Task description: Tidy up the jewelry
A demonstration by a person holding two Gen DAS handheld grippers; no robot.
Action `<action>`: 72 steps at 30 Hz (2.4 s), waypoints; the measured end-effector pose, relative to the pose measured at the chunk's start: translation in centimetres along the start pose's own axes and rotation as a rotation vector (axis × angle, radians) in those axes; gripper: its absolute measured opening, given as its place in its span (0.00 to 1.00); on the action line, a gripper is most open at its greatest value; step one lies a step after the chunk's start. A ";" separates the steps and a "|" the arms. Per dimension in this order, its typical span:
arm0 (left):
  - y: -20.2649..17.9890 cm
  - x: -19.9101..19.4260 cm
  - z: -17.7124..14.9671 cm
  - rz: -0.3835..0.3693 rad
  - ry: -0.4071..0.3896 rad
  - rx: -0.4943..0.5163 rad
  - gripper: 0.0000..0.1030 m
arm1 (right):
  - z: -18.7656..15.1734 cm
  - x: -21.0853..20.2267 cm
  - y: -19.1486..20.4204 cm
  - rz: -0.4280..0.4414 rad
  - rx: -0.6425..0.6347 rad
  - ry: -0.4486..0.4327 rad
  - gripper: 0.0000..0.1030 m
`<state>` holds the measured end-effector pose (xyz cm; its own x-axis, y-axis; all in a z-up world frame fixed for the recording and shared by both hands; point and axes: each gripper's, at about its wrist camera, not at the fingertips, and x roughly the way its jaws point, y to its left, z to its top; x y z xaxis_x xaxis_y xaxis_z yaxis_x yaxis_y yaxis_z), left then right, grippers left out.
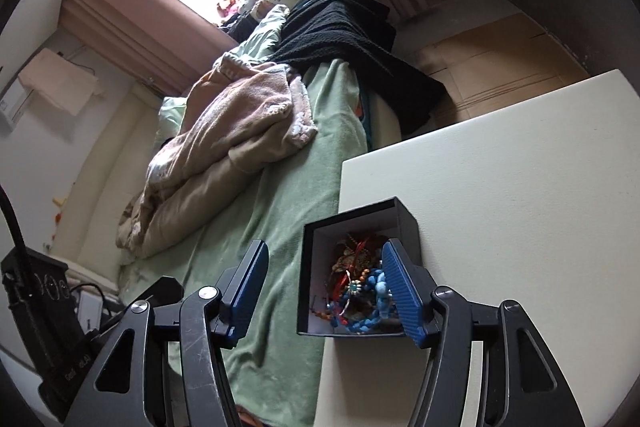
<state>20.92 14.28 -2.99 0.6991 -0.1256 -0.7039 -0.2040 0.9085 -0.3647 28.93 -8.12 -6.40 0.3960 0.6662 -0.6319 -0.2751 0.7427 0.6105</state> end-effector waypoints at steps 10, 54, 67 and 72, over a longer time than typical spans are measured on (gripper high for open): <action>-4.4 -0.8 -2.4 0.013 -0.003 0.047 0.66 | -1.5 -7.6 -0.7 -0.138 -0.060 -0.017 0.58; -14.0 -5.5 -10.6 0.062 -0.071 0.283 1.00 | -8.6 -21.4 -7.0 -0.255 -0.136 -0.240 1.00; -12.6 -5.8 -10.9 0.079 -0.075 0.256 1.00 | -9.0 -20.6 -5.5 -0.292 -0.188 -0.230 1.00; -12.6 -5.9 -10.9 0.082 -0.077 0.261 1.00 | -9.1 -20.4 -5.1 -0.289 -0.202 -0.231 1.00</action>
<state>11.87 -0.81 -0.87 0.7394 -0.0261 -0.6728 -0.0852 0.9876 -0.1320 14.23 -24.88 -0.98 0.6614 0.4131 -0.6260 -0.2813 0.9103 0.3035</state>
